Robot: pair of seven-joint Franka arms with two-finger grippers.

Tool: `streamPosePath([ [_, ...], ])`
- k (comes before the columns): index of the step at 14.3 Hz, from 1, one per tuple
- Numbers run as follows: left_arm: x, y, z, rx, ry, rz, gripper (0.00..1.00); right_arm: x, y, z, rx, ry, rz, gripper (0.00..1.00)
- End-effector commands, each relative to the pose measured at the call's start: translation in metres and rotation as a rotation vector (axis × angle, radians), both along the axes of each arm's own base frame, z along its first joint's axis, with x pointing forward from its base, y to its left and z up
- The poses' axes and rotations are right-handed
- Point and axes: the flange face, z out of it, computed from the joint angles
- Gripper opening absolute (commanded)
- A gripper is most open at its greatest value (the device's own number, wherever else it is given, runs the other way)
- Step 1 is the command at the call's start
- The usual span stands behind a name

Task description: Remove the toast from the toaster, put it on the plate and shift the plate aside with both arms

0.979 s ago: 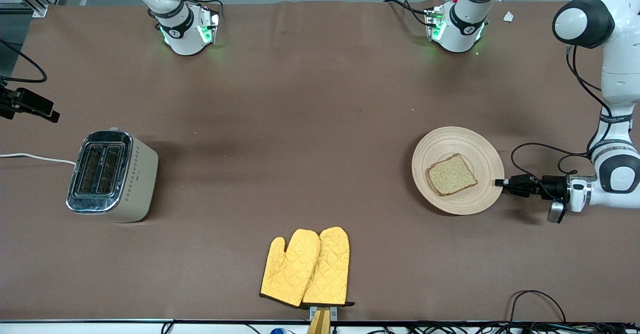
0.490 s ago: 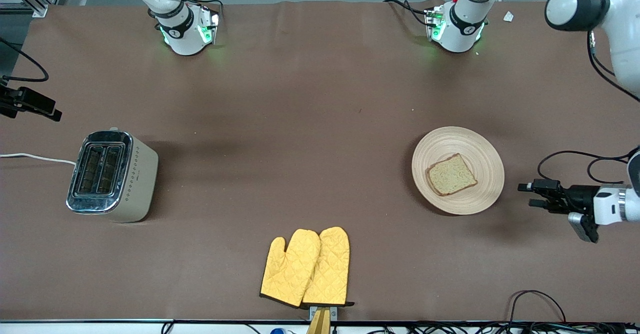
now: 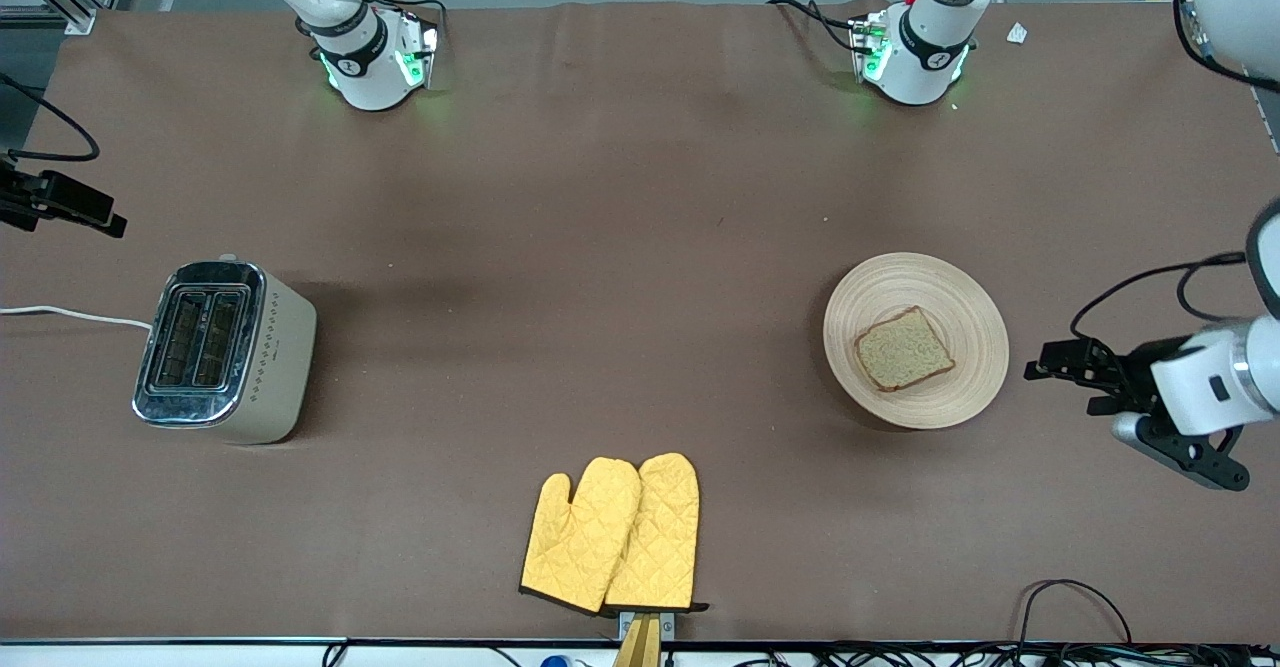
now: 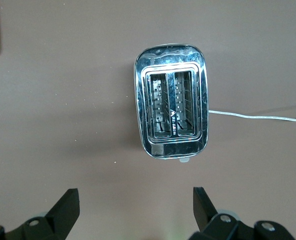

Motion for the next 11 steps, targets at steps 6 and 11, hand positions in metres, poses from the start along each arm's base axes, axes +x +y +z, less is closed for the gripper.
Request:
streamPosePath([
  [6,-0.105,-0.048,0.155,0.135,-0.063,0.258,1.00,-0.004,-0.001,0.001,0.040,0.003,-0.017,1.00],
  [11,-0.125,-0.021,0.157,0.145,-0.123,0.309,1.00,-0.004,-0.002,0.001,0.040,0.003,-0.018,1.00],
])
